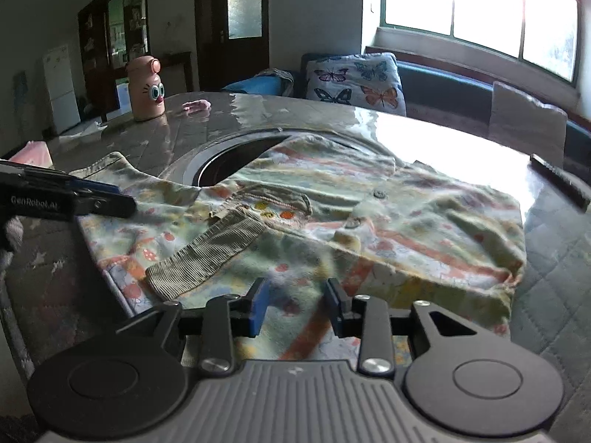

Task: Fold clothes
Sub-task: 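Lift the corduroy cuff with the left gripper and carry it across the shirt body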

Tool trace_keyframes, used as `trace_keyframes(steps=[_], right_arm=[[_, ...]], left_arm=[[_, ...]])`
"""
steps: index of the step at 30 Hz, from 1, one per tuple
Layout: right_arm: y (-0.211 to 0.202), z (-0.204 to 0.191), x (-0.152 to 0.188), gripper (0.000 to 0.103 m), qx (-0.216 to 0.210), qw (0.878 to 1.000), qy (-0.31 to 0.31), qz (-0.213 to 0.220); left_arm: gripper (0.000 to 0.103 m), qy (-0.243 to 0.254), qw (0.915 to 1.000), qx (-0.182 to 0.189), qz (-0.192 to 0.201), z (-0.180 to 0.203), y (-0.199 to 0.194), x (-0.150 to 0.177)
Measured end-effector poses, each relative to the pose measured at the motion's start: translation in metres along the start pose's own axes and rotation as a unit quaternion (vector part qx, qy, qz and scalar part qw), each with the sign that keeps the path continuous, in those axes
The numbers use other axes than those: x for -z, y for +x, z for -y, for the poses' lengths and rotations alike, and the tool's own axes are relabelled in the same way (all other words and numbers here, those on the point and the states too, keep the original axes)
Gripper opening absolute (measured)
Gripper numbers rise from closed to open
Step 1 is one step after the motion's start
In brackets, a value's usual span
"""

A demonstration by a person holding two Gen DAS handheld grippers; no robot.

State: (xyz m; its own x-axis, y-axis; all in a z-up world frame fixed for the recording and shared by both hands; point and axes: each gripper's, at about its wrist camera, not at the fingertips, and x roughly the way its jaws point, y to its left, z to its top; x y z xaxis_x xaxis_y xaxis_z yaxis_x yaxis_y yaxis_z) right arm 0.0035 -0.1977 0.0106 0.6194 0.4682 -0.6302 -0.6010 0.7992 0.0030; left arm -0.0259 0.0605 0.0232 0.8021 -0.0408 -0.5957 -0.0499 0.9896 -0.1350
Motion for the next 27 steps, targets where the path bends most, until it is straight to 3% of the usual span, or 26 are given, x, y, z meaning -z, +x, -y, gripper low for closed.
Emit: trace_keyframes(steps=[8,16,20,23,26,27], right_arm=[[0.005,-0.013,0.002,0.042,-0.005,1.000,-0.023,-0.004],[0.000,-0.012,-0.002,0.043,-0.011,1.000,-0.016,0.000],[-0.001,-0.012,-0.001,0.043,-0.011,1.000,-0.014,0.000],[-0.002,-0.013,-0.001,0.043,-0.011,1.000,-0.013,0.000],[-0.003,-0.012,0.000,0.043,-0.010,1.000,-0.012,0.000],[-0.003,-0.012,0.000,0.043,-0.009,1.000,-0.010,0.000]], left_arm=[[0.046,-0.063,0.9936,-0.093,0.008,-0.056,-0.014,0.007],[0.045,-0.111,0.9734,-0.198,0.026,-0.100,-0.015,0.002],[0.043,-0.146,0.9655,-0.215,0.015,-0.120,-0.007,0.003],[0.041,-0.153,0.9642,-0.216,0.022,-0.125,-0.005,0.002],[0.029,-0.152,0.9664,-0.206,0.026,-0.126,-0.003,0.001],[0.020,-0.155,0.9667,-0.202,0.027,-0.127,-0.003,0.001]])
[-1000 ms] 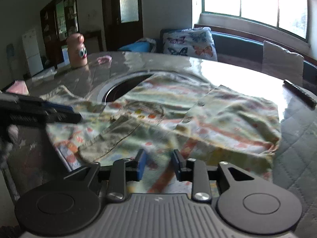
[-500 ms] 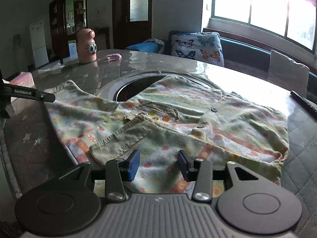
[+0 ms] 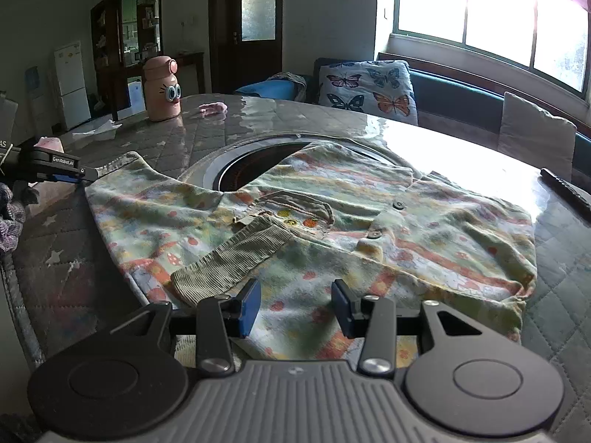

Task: Fold clothes
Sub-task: 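Lift the corduroy cuff with the left gripper and carry it across the shirt body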

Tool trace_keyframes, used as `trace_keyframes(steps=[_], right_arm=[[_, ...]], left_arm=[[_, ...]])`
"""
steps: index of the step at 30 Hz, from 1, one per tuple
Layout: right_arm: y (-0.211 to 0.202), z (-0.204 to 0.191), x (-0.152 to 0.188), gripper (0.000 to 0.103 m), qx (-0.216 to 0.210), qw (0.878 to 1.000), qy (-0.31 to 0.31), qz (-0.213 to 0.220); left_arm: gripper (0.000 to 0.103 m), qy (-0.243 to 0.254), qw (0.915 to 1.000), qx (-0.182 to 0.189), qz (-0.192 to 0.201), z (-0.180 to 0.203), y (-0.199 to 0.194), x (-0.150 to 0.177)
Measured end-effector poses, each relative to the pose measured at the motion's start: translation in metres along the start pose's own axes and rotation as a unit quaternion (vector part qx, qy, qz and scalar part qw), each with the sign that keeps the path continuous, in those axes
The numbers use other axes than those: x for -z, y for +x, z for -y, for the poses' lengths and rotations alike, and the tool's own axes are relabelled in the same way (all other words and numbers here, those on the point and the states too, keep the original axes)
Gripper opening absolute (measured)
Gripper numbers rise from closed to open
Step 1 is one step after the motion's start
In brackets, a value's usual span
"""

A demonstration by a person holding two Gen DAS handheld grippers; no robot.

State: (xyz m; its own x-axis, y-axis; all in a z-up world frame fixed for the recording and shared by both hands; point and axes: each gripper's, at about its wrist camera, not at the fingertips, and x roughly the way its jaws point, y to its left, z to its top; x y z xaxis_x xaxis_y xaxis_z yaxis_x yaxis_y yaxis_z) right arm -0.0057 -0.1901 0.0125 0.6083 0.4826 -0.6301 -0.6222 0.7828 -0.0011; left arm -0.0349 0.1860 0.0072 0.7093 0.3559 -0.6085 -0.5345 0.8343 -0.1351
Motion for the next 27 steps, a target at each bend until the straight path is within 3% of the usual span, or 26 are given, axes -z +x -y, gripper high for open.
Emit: trace_keyframes(steps=[2,5,11,15,20,27], right_arm=[[-0.002,0.001,0.001,0.043,0.002,1.000,0.004,0.001],[-0.005,0.004,0.001,0.043,0.003,1.000,0.012,0.004],[-0.015,0.016,0.002,0.042,0.008,0.999,0.040,0.013],[-0.023,0.030,0.005,0.042,0.012,0.998,0.066,0.018],[-0.038,0.050,0.010,0.041,0.033,0.995,0.091,0.030],[-0.053,0.077,0.016,0.041,0.054,0.989,0.133,0.042]], left_arm=[[0.011,-0.008,0.9999,0.009,-0.001,-0.001,0.000,-0.001],[0.008,-0.023,0.9991,0.037,0.002,0.004,-0.010,-0.004],[0.007,-0.008,0.9860,0.165,0.017,0.047,-0.052,-0.010],[0.007,0.021,0.9661,0.257,0.019,0.091,-0.077,-0.009],[0.007,0.057,0.9344,0.352,0.000,0.147,-0.094,0.002],[0.007,0.102,0.9030,0.415,-0.044,0.208,-0.095,0.029]])
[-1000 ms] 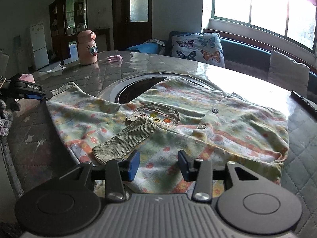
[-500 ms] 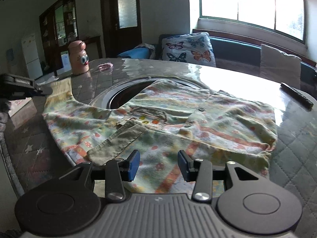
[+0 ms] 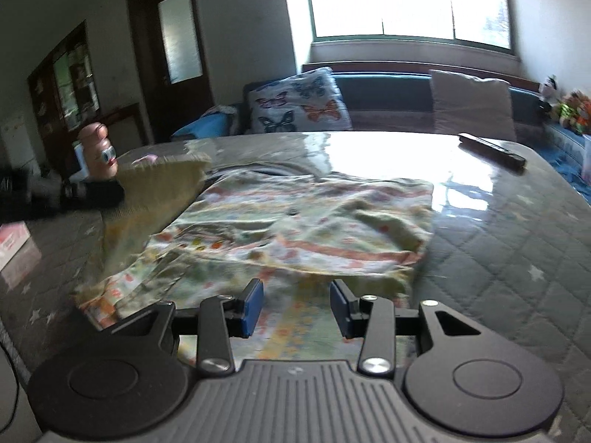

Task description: Fold clothes

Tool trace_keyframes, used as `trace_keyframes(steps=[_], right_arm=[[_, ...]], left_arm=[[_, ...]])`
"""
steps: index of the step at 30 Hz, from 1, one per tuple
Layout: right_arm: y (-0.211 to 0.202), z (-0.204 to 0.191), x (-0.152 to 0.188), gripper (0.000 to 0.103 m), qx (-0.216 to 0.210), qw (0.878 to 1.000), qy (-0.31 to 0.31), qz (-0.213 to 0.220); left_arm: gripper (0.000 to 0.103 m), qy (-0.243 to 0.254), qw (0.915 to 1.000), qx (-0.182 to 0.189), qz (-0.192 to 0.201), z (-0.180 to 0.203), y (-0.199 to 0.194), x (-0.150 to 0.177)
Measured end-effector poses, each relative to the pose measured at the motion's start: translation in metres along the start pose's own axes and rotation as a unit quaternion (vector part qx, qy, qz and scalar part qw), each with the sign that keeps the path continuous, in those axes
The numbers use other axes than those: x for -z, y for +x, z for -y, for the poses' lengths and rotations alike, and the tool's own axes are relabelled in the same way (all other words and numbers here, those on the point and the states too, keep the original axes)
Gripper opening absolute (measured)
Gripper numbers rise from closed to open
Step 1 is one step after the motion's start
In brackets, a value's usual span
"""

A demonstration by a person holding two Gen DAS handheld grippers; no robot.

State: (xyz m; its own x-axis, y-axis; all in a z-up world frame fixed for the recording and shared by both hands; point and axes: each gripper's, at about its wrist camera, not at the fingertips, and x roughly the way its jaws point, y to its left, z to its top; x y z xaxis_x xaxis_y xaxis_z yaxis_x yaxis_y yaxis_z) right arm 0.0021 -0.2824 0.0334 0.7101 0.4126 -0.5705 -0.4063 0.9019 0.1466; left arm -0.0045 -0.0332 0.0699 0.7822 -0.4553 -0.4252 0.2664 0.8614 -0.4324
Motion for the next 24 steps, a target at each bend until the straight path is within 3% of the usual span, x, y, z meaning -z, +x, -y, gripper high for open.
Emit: trace_keyframes(steps=[10,17,18,24], right_arm=[[0.004,0.031,-0.003,0.035,-0.010,0.997,0.077,-0.001],[0.010,0.028,-0.003,0.034,-0.014,0.997,0.077,-0.007],[0.012,0.027,-0.003,0.034,-0.016,0.997,0.076,-0.010],[0.026,0.012,0.006,0.032,-0.031,0.997,0.063,-0.041]], left_arm=[[0.008,0.035,0.9957,0.029,-0.081,0.025,0.048,0.030],[0.021,0.059,0.9923,0.034,-0.103,0.027,0.046,0.039],[0.026,0.062,0.9926,0.029,-0.100,0.025,0.042,0.038],[0.034,0.062,0.9951,-0.038,-0.067,-0.005,0.020,0.026]])
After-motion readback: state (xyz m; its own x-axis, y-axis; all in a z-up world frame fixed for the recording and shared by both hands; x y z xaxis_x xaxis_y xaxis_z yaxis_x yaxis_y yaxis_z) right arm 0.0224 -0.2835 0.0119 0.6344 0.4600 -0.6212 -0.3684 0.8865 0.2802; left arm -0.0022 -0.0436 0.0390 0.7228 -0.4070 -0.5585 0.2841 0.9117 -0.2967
